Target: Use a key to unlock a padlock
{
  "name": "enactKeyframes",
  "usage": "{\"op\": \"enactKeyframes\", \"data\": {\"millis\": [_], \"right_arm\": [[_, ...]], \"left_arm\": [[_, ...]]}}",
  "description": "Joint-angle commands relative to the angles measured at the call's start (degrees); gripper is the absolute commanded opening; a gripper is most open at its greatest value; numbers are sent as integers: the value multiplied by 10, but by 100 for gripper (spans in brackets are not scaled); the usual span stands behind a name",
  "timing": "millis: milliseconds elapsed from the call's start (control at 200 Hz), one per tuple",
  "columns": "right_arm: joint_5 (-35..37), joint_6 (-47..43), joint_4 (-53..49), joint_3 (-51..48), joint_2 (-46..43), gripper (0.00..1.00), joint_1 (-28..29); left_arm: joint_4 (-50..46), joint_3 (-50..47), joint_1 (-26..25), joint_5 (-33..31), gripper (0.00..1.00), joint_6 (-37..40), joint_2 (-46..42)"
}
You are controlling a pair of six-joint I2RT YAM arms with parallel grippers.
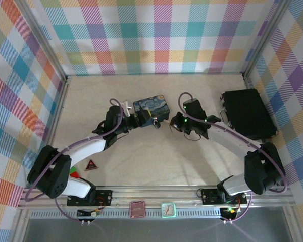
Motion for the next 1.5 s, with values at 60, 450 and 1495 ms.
{"op": "enactKeyframes", "data": {"millis": [60,450,1495], "right_arm": [[-3,104,112,-8,-5,0,-9],[-15,185,186,-24,3,0,-13],[-48,126,132,12,4,39,-38]], "left_arm": [[88,19,-48,38,81,15,37],[112,54,-83,62,57,72,104],[65,125,-51,142,0,123,169]]}}
